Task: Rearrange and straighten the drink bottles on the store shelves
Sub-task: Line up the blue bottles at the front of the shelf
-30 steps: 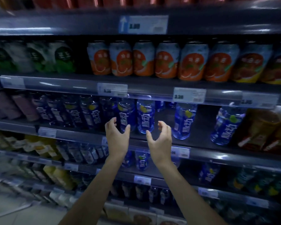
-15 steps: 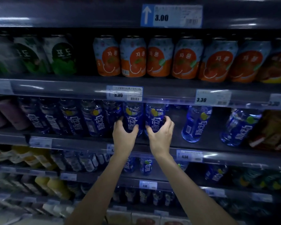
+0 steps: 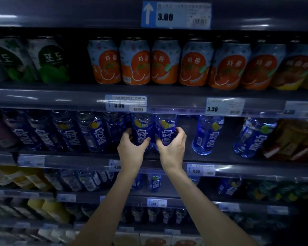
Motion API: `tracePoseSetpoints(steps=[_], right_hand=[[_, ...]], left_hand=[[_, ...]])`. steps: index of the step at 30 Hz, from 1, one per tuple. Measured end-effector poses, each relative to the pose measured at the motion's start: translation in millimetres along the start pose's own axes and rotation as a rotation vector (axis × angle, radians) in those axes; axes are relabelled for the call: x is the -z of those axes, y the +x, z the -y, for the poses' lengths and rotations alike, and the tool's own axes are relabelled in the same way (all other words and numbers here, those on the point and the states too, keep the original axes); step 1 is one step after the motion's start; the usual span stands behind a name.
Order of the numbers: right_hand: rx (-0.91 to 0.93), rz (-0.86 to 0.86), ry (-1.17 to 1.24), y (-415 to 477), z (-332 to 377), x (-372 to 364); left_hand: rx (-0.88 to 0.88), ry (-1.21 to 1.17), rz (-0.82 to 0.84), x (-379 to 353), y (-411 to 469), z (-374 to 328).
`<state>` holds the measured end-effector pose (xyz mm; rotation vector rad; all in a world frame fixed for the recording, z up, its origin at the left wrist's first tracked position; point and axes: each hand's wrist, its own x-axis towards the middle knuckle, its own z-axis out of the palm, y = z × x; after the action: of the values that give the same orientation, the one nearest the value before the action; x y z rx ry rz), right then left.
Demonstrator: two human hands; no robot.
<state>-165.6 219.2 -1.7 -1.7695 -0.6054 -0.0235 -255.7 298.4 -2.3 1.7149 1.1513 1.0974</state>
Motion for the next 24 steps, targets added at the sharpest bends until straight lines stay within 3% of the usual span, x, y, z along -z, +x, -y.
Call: tracePoseSetpoints(steps=[24], right_hand=[[-0.012,-0.027,-0.073,2.1,-21.7,45.0]], left_hand=[[-0.051,-0.051,0.047,-32.9,-30.7,-18.3]])
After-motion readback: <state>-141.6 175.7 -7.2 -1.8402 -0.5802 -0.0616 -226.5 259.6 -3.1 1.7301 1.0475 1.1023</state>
